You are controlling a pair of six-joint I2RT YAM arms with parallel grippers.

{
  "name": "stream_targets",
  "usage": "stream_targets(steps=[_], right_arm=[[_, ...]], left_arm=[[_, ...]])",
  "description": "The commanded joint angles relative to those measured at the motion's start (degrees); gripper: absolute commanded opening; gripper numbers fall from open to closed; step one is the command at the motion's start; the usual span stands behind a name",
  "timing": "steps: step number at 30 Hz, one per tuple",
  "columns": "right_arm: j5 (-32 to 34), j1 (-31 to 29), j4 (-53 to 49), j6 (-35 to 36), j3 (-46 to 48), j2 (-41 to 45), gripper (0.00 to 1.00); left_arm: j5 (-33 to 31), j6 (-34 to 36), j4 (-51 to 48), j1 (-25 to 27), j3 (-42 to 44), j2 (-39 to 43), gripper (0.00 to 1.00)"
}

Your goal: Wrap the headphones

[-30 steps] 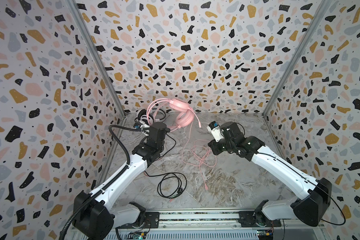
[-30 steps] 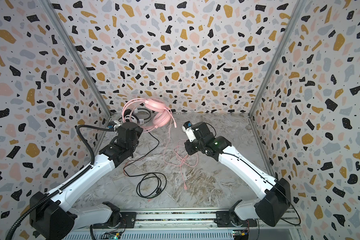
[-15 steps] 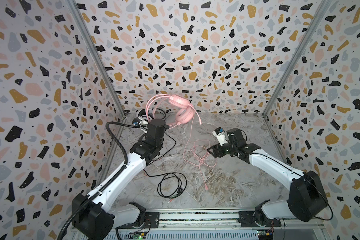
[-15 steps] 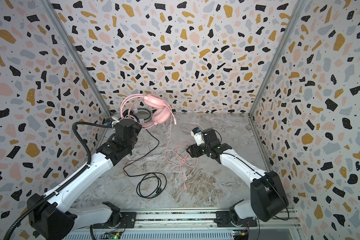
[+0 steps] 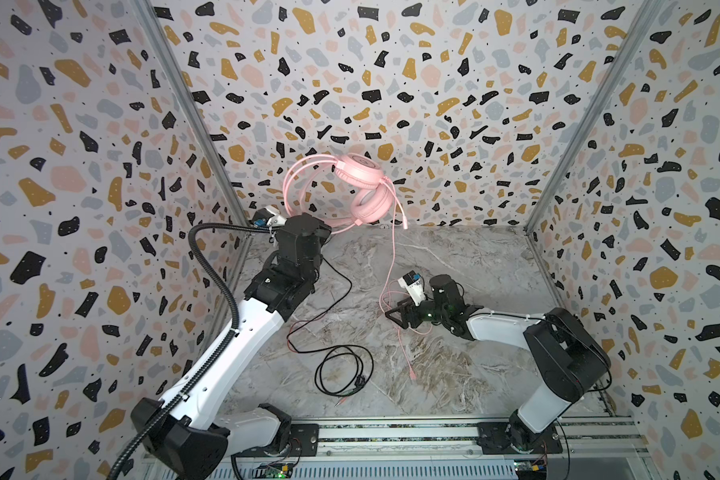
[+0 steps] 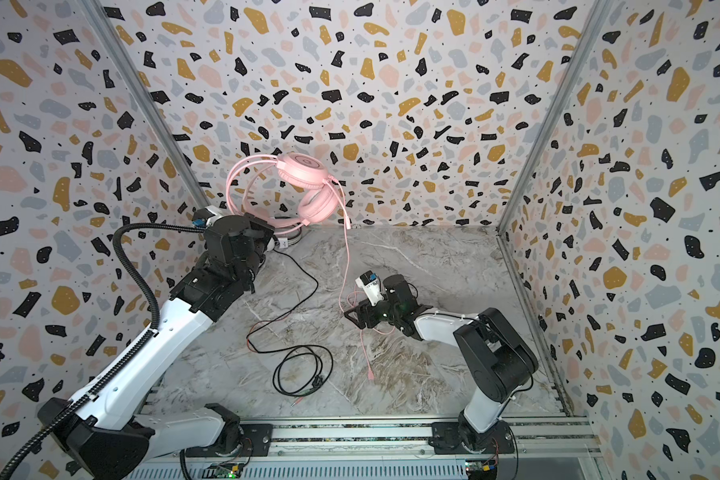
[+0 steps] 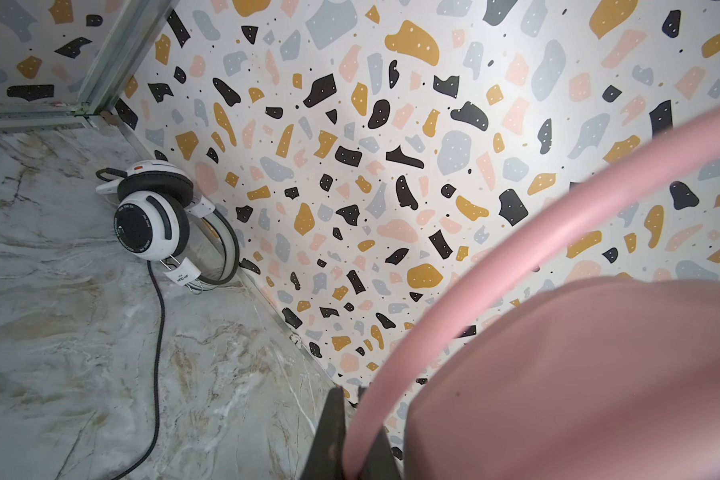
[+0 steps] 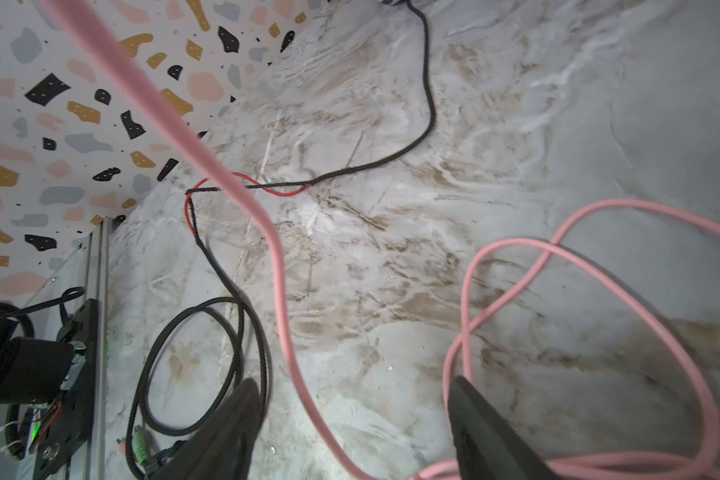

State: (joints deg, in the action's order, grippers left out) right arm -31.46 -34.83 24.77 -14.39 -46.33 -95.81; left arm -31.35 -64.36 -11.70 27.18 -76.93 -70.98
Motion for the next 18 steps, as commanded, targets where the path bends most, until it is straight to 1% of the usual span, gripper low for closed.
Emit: stream_targets(steps=[1,6,9,12,14,16,18], right_arm=[[-1.8,0.3,4.6,-0.7,0.4,1.1,0.71],[-3.6,1.3,4.7,-0.7,1.2,2.6,0.68],[-6.9,0.8,5.2,-0.6,0.8,1.5,0.67],[-6.8,-0.7,0.3,2.5,-2.2,-1.3,0.64],[-6.6,-1.6,-0.5,3.9,-2.2,-2.5,0.63],[-4.3,-1.8,-1.2,4.2,-2.4,-3.9,0.62],[-4.1,-1.9,-1.5,4.6,-3.0,-5.3,0.61]], left_arm=[[0.1,0.5,4.7,0.2,-2.5,0.3,0.00],[1.1,0.7,5.1,0.2,-2.3,0.3,0.00],[1.1,0.4,6.0,0.2,-1.5,0.4,0.00],[1.3,0.3,6.3,0.1,-1.4,0.2,0.00],[1.5,0.3,6.1,0.0,-1.8,0.0,0.00],[1.8,0.5,5.7,-0.1,-2.1,-0.1,0.00],[1.9,0.6,5.8,-0.1,-1.7,0.3,0.00]])
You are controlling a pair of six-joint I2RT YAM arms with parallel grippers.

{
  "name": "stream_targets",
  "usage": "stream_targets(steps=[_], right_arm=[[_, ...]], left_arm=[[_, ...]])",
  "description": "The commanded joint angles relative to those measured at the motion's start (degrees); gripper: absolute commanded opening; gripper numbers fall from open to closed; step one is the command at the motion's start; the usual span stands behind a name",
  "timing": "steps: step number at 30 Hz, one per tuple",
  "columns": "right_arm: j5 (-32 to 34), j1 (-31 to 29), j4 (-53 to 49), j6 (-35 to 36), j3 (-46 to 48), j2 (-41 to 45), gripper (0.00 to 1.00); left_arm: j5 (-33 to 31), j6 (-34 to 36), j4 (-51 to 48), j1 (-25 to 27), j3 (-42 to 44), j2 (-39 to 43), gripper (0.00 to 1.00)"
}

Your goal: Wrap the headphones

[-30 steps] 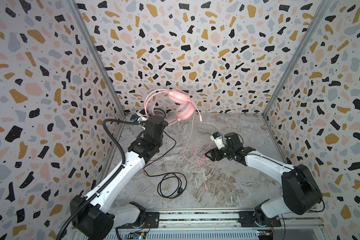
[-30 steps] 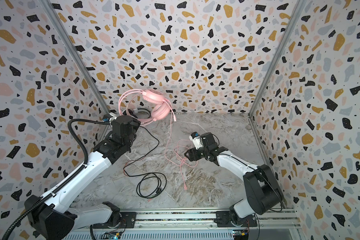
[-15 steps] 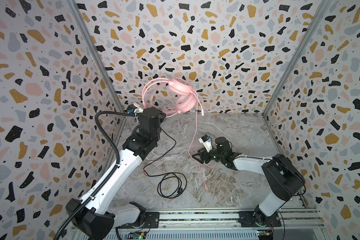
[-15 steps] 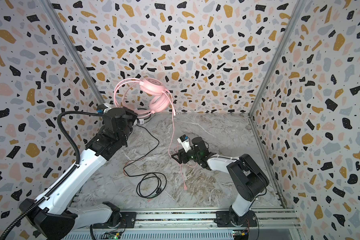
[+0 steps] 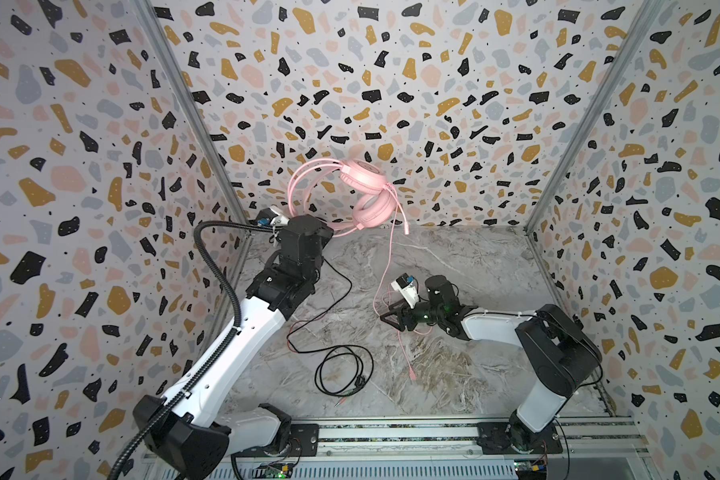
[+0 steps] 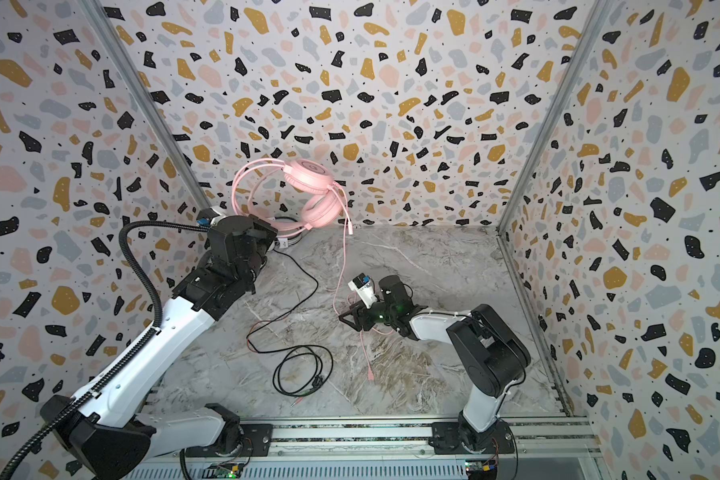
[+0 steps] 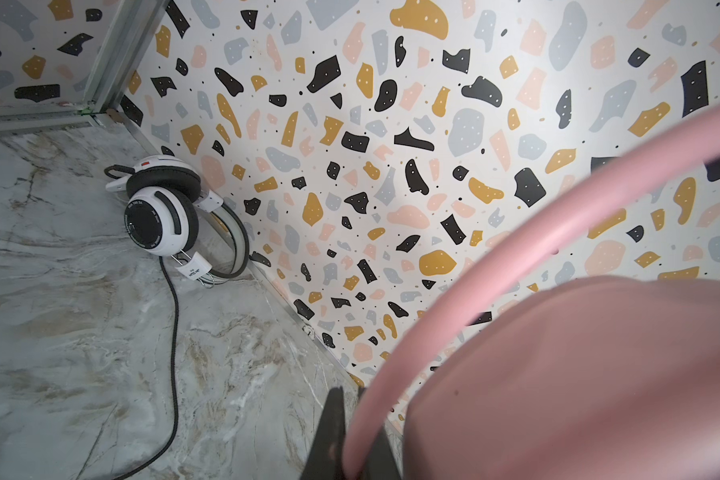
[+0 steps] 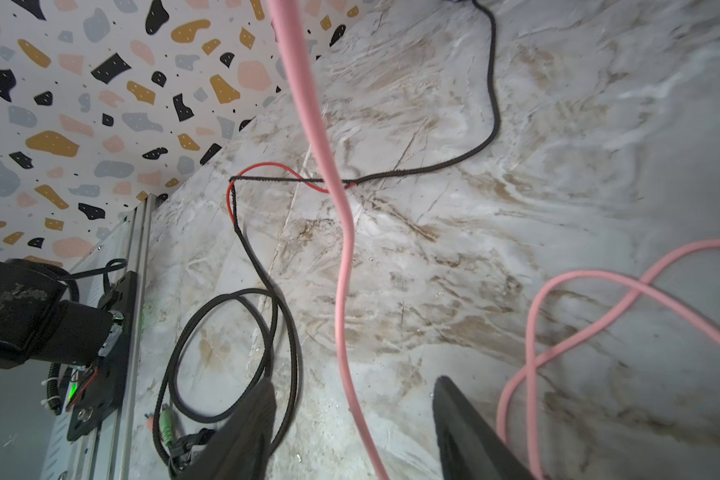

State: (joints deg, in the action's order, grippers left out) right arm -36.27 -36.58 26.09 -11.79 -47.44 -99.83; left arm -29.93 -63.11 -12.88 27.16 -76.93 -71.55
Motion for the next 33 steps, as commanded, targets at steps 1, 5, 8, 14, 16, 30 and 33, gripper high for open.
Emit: stream_targets(steps=[1,5,8,14,16,30,33], right_arm=[[0.6,-0.2,-2.9,2.0,-2.2,-2.0,0.61],[0.2,-1.4,-2.5,1.6,-3.3,-4.5,0.61],[0.9,-2.4,-4.1,2.2,-5.3,-5.8,0.47],[3.2,-2.3,-4.1,2.0,-5.1,-4.5,0.02],[4.8,-1.9,-4.2,2.3,-3.5,-2.3,0.00],[31.2,-7.9,-43.8,13.2,-13.2,16.8,0.00],[35.8,-10.0,-51.6,13.4,-15.7,21.8,0.00]], left_arm=[[0.4,-0.7,7.2,-0.2,-1.2,1.1,0.00],[0.2,-1.0,7.7,-0.5,-0.5,1.6,0.00],[0.2,-1.0,7.6,-0.6,-0.4,1.7,0.00],[0.3,-0.8,7.3,-1.3,0.2,1.8,0.00],[-0.2,-0.8,7.4,-1.7,1.0,2.1,0.00],[-8.2,-1.1,5.3,-3.9,4.6,1.2,0.00],[-10.9,0.3,5.3,-3.9,5.8,-0.1,0.00]])
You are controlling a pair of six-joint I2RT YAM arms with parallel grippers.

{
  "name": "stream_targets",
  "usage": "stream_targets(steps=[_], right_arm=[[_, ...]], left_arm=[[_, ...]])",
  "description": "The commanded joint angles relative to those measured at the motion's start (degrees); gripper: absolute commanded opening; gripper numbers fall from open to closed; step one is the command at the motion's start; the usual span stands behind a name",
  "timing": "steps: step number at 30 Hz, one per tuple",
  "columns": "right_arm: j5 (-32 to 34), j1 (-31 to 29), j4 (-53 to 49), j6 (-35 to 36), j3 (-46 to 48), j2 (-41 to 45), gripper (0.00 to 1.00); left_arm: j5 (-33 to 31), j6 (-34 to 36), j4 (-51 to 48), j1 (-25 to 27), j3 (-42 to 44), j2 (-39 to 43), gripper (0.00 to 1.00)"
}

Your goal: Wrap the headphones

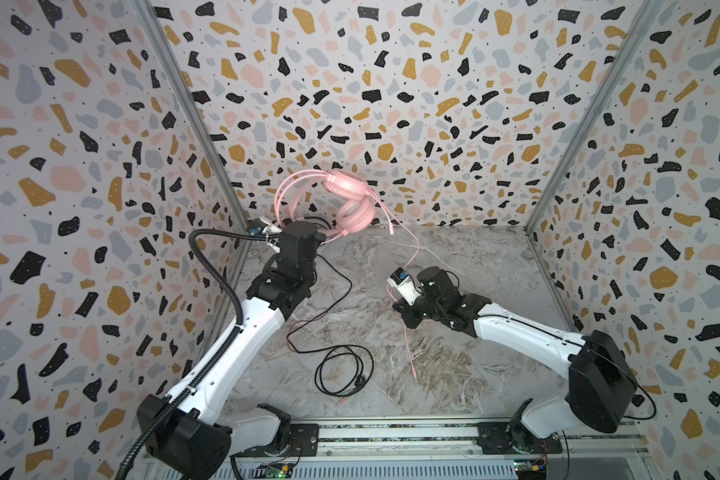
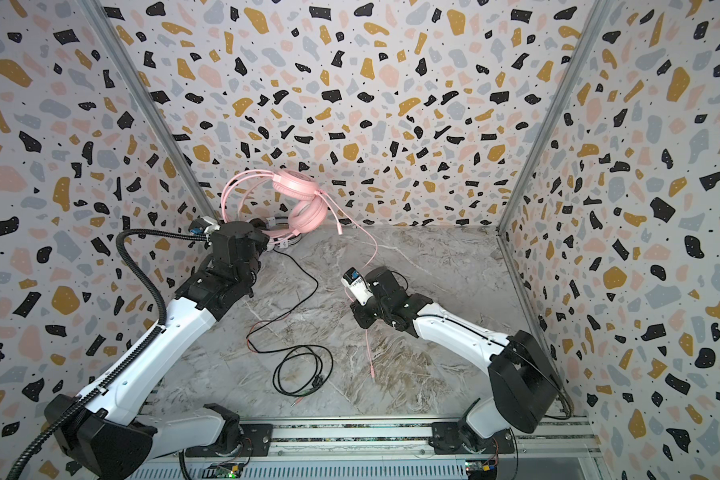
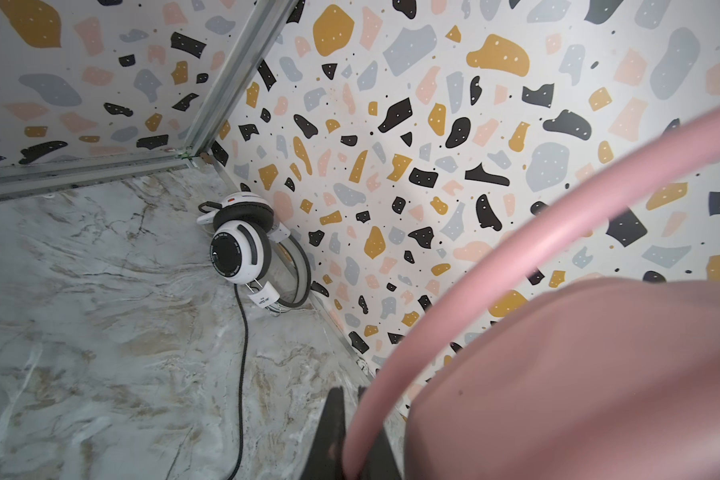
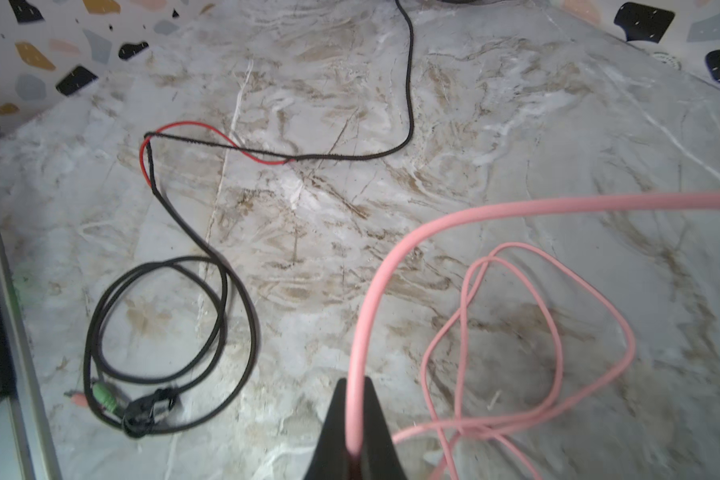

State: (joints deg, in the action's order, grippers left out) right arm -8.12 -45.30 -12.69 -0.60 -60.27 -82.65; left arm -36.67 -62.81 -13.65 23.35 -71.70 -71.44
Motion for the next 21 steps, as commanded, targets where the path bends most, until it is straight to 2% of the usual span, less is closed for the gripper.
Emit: stream_targets(steps=[1,4,8,12,17,21], right_arm=[[8.7,-1.9,-15.6,1.9,-3.9,6.2,0.00],[12.0,-4.5,-22.5,0.6,-7.3,10.2,0.00],[13.9,-6.3,-26.6,-0.4,-10.2,14.1,0.00],[18.6,-8.5,-32.6,-0.8,-16.4,13.8,0.00],[22.7,-11.2,-36.1,0.6,-23.8,12.3,0.00],[28.6,-11.3,-38.2,1.8,-29.7,11.6,0.00]], left_arm=[[-5.7,0.7,6.0,-0.1,1.1,-0.7,0.00],[-10.5,2.7,6.6,0.1,2.6,-2.7,0.00],[-12.0,4.8,6.1,0.6,2.7,-5.9,0.00],[-12.5,8.6,7.9,2.8,2.9,-7.7,0.00],[-12.3,21.2,8.2,6.5,-0.5,-10.8,0.00],[-16.6,29.2,6.7,10.3,-0.8,-11.3,0.00]])
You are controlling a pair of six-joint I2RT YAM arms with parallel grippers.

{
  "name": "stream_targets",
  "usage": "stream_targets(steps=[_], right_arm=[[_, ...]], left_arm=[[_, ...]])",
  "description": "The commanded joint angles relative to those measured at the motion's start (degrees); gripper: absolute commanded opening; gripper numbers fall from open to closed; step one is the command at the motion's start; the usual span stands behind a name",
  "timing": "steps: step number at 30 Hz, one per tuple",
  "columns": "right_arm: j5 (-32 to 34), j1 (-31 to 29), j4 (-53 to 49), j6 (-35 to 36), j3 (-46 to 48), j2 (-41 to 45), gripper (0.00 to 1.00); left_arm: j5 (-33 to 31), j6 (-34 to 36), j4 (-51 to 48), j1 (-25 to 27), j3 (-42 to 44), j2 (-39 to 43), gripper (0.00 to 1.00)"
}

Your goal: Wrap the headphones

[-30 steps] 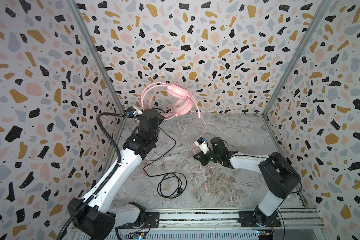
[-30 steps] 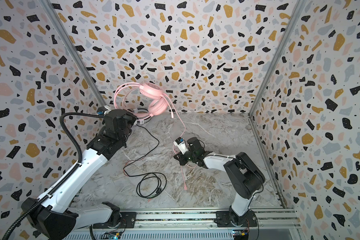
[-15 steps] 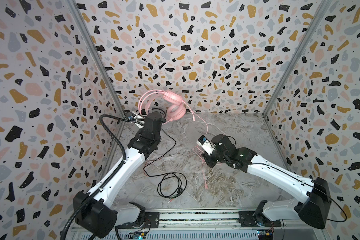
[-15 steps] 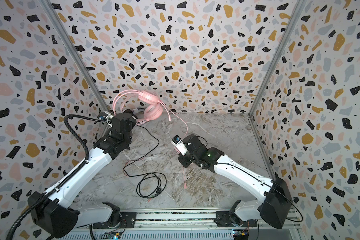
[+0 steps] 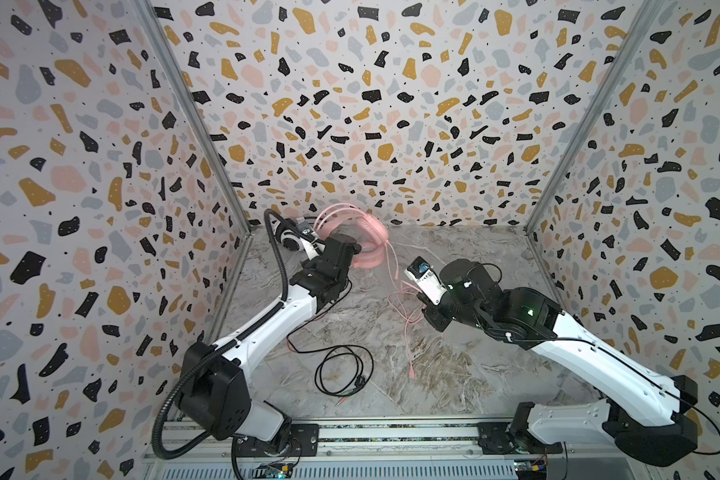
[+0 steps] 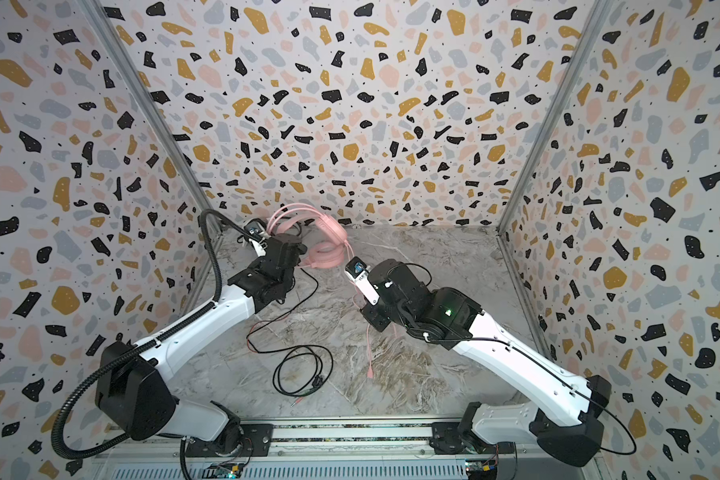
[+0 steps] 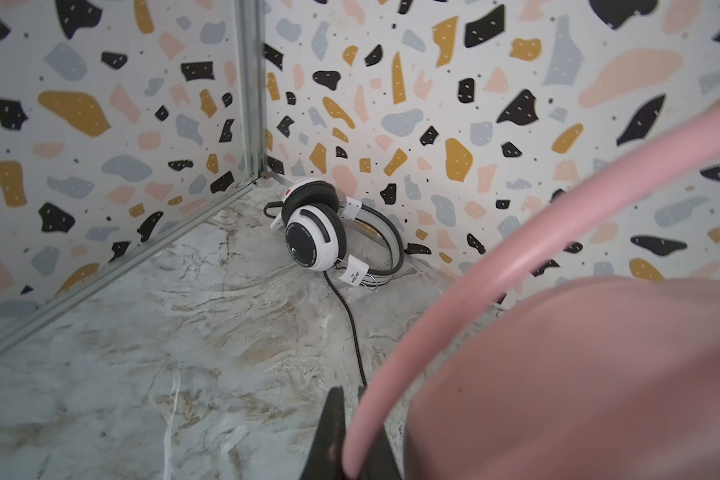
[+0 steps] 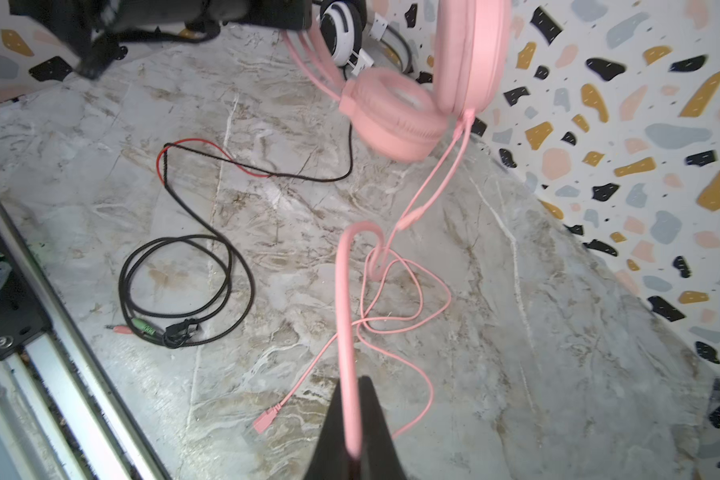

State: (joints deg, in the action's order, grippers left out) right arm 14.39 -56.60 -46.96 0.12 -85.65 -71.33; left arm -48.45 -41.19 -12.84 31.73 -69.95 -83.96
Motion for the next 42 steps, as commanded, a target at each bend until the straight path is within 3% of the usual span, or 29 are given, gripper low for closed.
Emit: stream_targets(steps=[1,7,12,19,26,35,42], right_arm=[[6.2,0.0,-3.9,1.6,-5.7,0.1,0.00],[1.0,-0.5,-1.8,4.4,-14.8,-1.6,0.00],[8.9,-0.3,1.4,6.3,-16.4,-1.8,0.00],[8.4,5.8,7.4,7.1,-15.4,-0.1,0.00],[4.1,13.3,12.5,6.6,-9.6,1.9,0.00],[-16.7,30.8,21.2,2.2,4.7,6.2,0.00],[-28.4,34.2,28.4,-0.4,15.5,7.5,0.00]], left_arm=[[-5.3,8.8,5.9,2.4,-2.2,1.3,0.00],[0.6,16.4,7.0,5.4,-0.8,1.2,0.00],[8.9,21.2,9.9,6.1,3.7,4.7,0.00],[31.9,28.6,12.7,6.1,10.8,9.9,0.00],[42.1,28.4,12.2,6.1,13.2,13.0,0.00],[55.2,24.2,16.8,5.9,16.8,20.0,0.00],[67.4,16.2,23.0,4.8,16.7,21.0,0.00]])
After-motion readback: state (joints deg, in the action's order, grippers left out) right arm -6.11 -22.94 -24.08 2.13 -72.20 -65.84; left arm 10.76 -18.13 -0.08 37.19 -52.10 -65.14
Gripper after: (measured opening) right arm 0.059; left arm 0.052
